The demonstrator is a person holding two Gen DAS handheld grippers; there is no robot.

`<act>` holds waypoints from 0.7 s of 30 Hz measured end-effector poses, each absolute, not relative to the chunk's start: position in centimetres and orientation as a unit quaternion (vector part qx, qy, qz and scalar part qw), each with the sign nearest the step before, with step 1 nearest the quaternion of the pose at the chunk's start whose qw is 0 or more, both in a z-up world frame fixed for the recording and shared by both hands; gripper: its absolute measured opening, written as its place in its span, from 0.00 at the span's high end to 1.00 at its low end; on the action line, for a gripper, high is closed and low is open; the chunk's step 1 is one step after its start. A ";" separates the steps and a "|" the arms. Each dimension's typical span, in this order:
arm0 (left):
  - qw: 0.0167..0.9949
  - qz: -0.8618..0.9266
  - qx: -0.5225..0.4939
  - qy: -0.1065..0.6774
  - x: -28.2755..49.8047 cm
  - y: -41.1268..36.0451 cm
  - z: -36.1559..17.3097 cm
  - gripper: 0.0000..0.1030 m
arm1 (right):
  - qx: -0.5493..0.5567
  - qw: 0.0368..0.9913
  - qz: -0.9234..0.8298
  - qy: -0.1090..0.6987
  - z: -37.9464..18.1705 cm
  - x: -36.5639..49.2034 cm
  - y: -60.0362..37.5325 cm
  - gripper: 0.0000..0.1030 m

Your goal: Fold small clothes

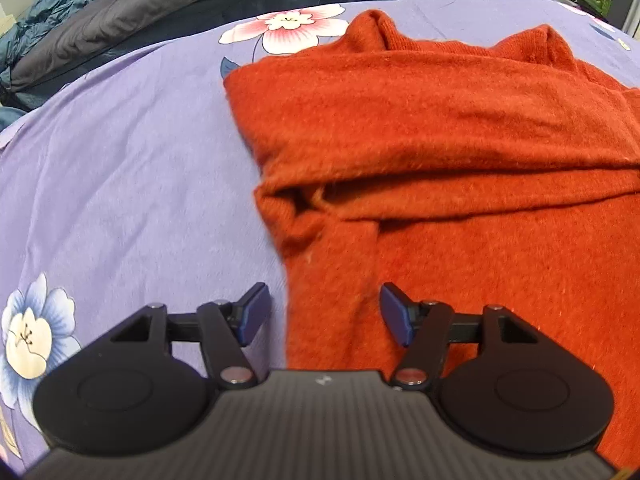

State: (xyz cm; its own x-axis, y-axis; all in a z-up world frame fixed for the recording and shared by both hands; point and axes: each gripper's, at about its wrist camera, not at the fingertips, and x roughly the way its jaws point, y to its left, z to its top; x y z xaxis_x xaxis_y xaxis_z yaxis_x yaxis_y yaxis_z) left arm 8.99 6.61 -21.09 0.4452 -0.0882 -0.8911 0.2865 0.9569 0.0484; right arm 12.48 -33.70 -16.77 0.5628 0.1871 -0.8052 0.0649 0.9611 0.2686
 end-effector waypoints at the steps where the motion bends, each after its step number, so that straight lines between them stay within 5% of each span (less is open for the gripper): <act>1: 0.846 -0.111 0.101 0.512 8.6 6.8 -21.0 0.32 | 0.135 0.879 0.050 0.455 -16.3 12.1 -33.5 0.63; 5: 0.853 -0.140 0.079 0.497 6.2 8.2 -19.2 0.26 | 0.123 0.884 0.146 0.426 -13.2 9.4 -33.4 0.51; 7: 0.856 -0.161 0.056 0.488 4.4 9.3 -18.1 0.18 | 0.114 0.874 0.186 0.433 -12.2 7.8 -33.4 0.32; 13: 0.846 -0.186 0.025 0.499 -2.1 13.1 -16.6 0.15 | 0.129 0.816 0.192 0.530 -13.0 0.4 -36.1 0.31; 21: 0.799 -0.196 -0.008 0.568 -7.8 14.7 -18.3 0.27 | 0.180 0.768 0.160 0.594 -14.5 -5.6 -36.8 0.31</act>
